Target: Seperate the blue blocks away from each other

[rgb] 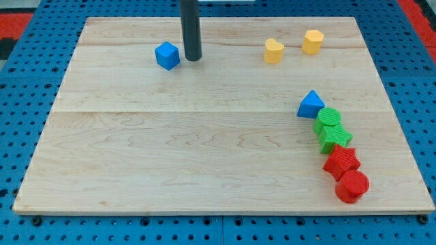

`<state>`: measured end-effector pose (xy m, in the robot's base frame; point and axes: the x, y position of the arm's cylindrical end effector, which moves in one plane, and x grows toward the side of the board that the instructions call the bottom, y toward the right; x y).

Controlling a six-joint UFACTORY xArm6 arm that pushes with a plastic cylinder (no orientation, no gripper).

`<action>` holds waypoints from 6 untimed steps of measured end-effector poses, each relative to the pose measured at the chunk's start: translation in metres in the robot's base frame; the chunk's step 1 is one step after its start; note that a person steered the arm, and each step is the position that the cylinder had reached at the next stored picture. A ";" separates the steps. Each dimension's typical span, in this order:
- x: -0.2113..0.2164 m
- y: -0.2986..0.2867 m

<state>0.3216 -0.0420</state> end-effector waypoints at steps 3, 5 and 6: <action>-0.061 -0.107; -0.061 -0.117; -0.057 -0.066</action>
